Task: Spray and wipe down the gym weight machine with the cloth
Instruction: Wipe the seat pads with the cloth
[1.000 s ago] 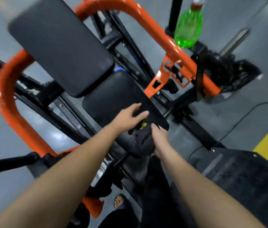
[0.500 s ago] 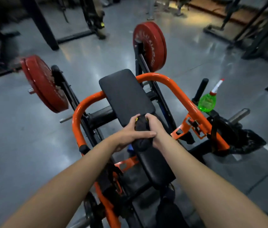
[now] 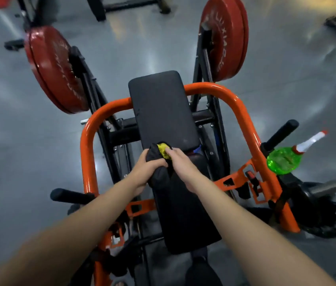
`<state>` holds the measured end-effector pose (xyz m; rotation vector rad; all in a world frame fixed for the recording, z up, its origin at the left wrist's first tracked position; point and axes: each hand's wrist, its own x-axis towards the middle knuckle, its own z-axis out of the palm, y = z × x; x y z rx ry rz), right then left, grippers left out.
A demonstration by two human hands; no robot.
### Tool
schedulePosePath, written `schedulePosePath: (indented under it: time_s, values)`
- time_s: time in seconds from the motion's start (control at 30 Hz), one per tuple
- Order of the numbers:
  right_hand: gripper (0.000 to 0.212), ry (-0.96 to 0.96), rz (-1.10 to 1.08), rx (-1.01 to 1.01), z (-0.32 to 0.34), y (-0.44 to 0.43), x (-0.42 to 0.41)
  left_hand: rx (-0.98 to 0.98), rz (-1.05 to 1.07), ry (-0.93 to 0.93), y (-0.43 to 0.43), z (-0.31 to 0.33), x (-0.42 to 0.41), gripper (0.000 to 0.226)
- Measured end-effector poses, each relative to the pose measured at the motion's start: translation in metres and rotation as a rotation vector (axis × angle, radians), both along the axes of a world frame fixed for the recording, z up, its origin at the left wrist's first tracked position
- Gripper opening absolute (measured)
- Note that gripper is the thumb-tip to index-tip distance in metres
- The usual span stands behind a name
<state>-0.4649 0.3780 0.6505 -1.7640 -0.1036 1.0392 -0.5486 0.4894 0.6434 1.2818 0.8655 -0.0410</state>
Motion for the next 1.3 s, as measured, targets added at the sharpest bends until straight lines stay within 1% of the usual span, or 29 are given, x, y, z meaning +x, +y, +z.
schedulePosePath:
  time_s: [0.07,0.17,0.2,0.27,0.33,0.4,0.5,0.6,0.67,0.73,0.77,0.83,0.87,0.9,0.93,1.03,1.1,1.17,1.2,1.27,1.3]
  values:
    - [0.052,-0.168,0.194,-0.086,-0.028,0.000,0.018,-0.051,0.147,0.042,-0.003,-0.015,0.006,0.060]
    - [0.060,-0.629,0.601,-0.217,-0.078,0.012,0.031,-0.104,0.325,0.101,0.010,-0.044,0.000,0.055]
    - [0.061,-0.747,0.690,-0.225,-0.093,0.018,0.034,-0.100,0.369,0.124,0.017,-0.056,-0.007,0.058]
    - [0.061,-0.975,0.778,-0.238,-0.125,0.030,0.046,-0.074,0.436,0.178,0.027,-0.076,-0.020,0.063]
    - [0.064,-1.183,0.796,-0.283,-0.156,0.036,0.058,-0.028,0.456,0.252,0.030,-0.090,-0.030,0.055]
    - [0.068,-1.292,0.858,-0.304,-0.187,0.039,0.067,0.009,0.470,0.309,0.031,-0.104,-0.033,0.052]
    - [0.071,-1.371,0.934,-0.307,-0.231,0.034,0.079,0.041,0.510,0.307,0.031,-0.129,-0.028,0.055]
    - [0.073,-1.452,0.899,-0.295,-0.255,0.027,0.083,0.025,0.500,0.265,0.033,-0.163,-0.018,0.058]
    - [0.073,-1.480,0.899,-0.281,-0.266,0.027,0.083,-0.005,0.486,0.256,0.037,-0.188,-0.012,0.051]
    - [0.073,-1.485,0.887,-0.272,-0.268,0.028,0.083,-0.113,0.517,0.203,0.040,-0.202,-0.010,0.034]
    - [0.074,-1.481,0.886,-0.276,-0.267,0.027,0.084,-0.215,0.529,0.172,0.040,-0.203,-0.008,0.028]
    - [0.074,-1.493,0.886,-0.270,-0.269,0.026,0.083,-0.324,0.507,0.190,0.042,-0.204,-0.010,0.042]
    - [0.074,-1.502,0.881,-0.268,-0.269,0.026,0.083,-0.304,0.481,0.224,0.044,-0.205,-0.010,0.048]
    - [0.074,-1.502,0.879,-0.271,-0.268,0.027,0.082,-0.276,0.467,0.248,0.046,-0.206,-0.008,0.048]
    - [0.075,-1.497,0.878,-0.276,-0.266,0.027,0.082,-0.226,0.446,0.266,0.049,-0.209,-0.006,0.043]
    - [0.079,-1.486,0.900,-0.280,-0.264,0.026,0.085,-0.020,0.353,0.293,0.067,-0.214,0.005,0.016]
    - [0.083,-1.492,0.908,-0.274,-0.265,0.028,0.086,0.079,0.297,0.279,0.082,-0.217,0.012,0.011]
    - [0.085,-1.494,0.904,-0.276,-0.265,0.028,0.086,0.071,0.277,0.228,0.090,-0.218,0.019,0.011]
    - [0.085,-1.500,0.904,-0.276,-0.266,0.027,0.085,0.032,0.250,0.225,0.089,-0.218,0.020,0.011]
    - [0.084,-1.520,0.891,-0.282,-0.267,0.027,0.085,-0.118,0.179,0.249,0.084,-0.217,0.017,0.015]
    - [0.084,-1.524,0.887,-0.277,-0.267,0.027,0.085,-0.185,0.185,0.250,0.079,-0.218,0.013,0.017]
